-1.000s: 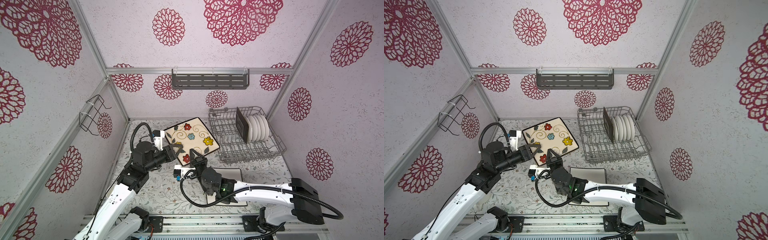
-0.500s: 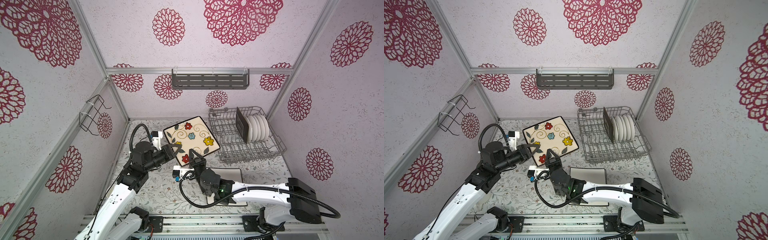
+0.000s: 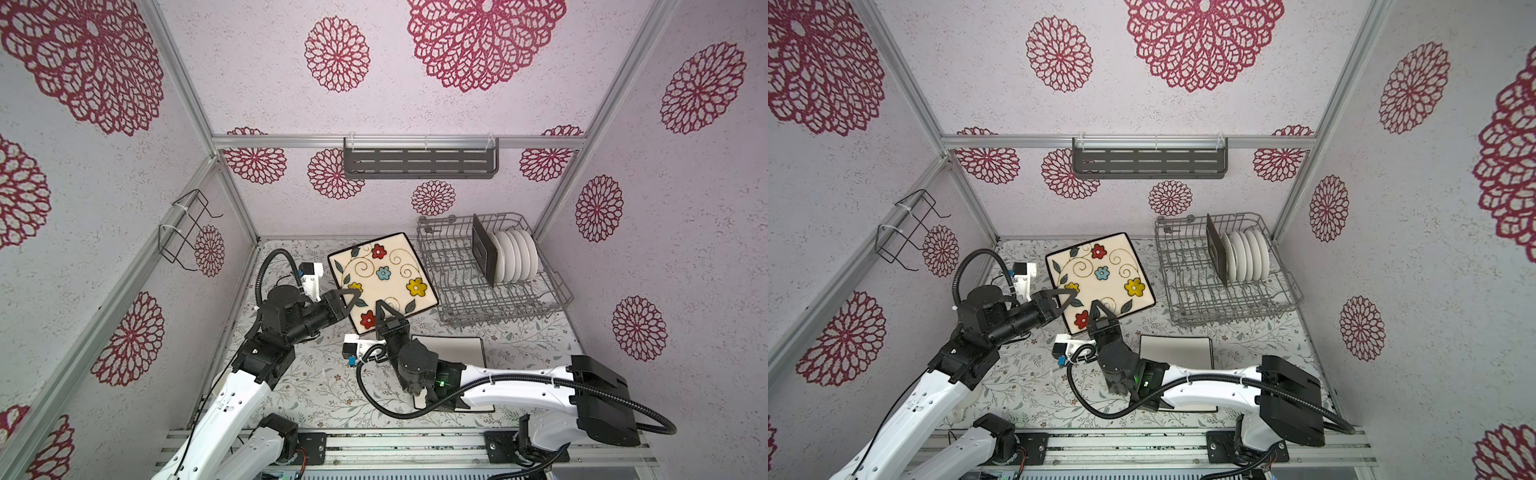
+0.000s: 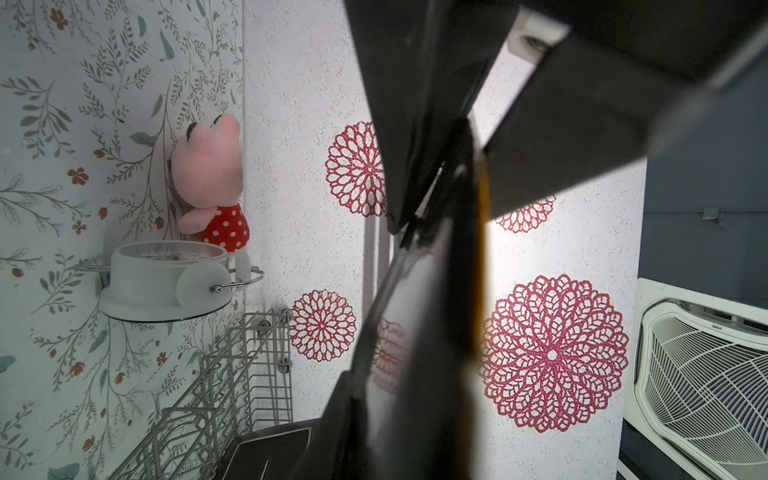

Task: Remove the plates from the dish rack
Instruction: 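Hold the flower-painted plate with the left gripper and open the right gripper off it, then move the right gripper back toward the rack while the left holds the plate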

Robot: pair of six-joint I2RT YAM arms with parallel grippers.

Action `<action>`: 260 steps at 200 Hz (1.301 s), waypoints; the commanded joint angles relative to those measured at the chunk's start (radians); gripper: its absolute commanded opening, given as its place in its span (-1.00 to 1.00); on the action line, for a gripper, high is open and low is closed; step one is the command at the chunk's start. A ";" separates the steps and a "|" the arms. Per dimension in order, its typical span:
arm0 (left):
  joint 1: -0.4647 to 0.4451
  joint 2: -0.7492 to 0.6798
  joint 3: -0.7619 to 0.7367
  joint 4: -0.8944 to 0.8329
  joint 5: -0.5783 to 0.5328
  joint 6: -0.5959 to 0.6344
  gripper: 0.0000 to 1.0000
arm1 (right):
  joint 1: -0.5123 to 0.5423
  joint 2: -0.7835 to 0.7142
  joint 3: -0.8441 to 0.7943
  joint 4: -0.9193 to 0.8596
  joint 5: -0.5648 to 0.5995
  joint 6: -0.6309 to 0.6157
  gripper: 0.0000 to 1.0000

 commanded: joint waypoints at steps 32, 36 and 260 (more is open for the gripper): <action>0.030 0.020 -0.017 0.020 0.007 0.128 -1.00 | 0.014 -0.188 -0.002 0.005 -0.083 0.142 -0.06; 0.030 0.024 -0.015 0.022 0.012 0.129 -1.00 | 0.013 -0.197 -0.004 -0.011 -0.089 0.160 -0.01; 0.055 0.003 -0.012 0.021 -0.001 0.162 -1.00 | -0.307 -0.560 0.167 -0.842 -0.488 1.344 0.97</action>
